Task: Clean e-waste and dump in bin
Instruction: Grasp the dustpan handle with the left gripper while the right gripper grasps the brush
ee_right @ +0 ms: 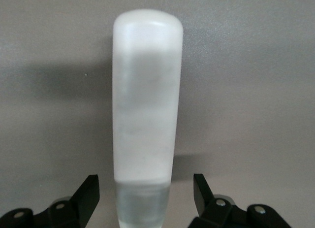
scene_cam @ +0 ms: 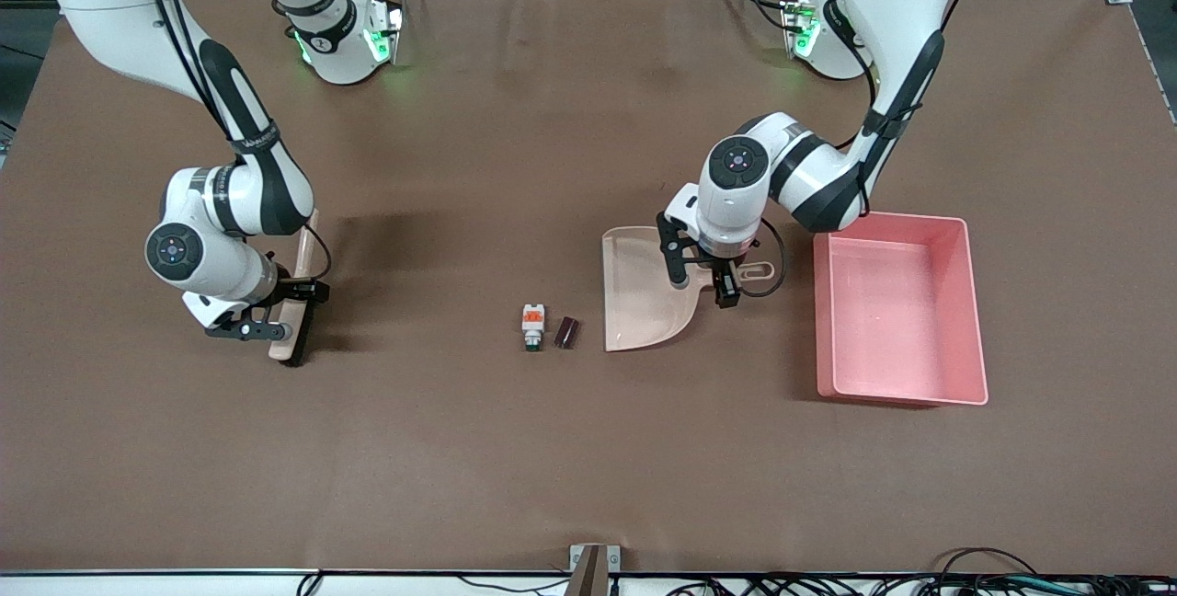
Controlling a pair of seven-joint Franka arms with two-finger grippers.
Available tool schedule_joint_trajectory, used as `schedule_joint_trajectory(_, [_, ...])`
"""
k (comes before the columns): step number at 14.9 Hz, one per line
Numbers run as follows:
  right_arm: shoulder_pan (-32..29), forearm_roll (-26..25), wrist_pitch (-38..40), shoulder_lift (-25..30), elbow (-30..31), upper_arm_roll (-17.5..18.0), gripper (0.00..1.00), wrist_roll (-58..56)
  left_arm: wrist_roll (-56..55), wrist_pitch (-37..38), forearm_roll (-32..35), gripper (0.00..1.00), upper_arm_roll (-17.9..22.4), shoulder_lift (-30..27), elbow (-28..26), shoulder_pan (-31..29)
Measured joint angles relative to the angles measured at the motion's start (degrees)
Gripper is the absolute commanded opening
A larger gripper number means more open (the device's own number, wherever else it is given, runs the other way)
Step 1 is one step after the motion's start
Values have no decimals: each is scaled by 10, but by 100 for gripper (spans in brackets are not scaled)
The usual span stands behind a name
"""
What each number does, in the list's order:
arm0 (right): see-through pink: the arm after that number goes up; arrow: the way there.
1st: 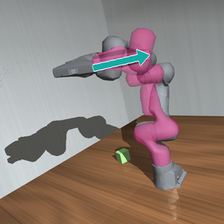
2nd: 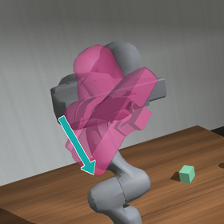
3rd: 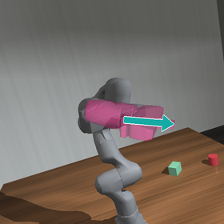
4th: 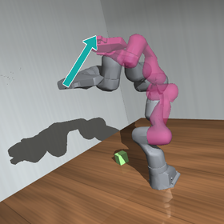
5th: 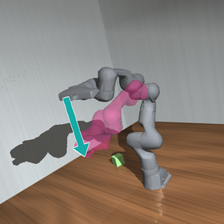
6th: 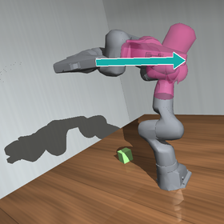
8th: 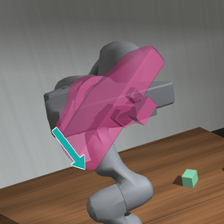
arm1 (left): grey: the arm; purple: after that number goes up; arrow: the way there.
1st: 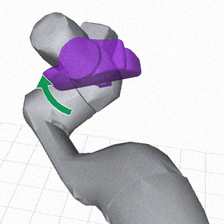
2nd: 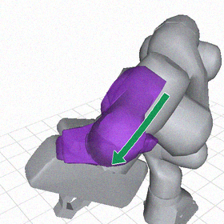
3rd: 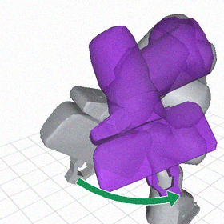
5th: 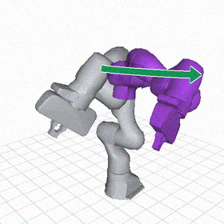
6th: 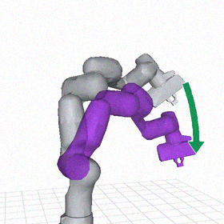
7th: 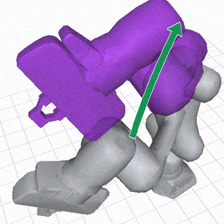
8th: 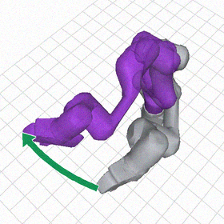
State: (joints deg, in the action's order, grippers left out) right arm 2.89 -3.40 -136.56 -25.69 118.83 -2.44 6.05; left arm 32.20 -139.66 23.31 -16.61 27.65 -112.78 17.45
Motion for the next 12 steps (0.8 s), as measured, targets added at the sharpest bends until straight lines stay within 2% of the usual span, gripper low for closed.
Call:
schedule_joint_trajectory(3, [0,1,8,4,-3,0,76,1,11,-9,5,58,-2,4,0,0])
schedule_joint_trajectory(6, [0,11,14,9,-3,0,65,2,14,-10,6,52,-3,7,0,1])
schedule_joint_trajectory(12, [-1,13,21,14,-3,0,40,2,15,-12,6,35,-4,12,0,1])
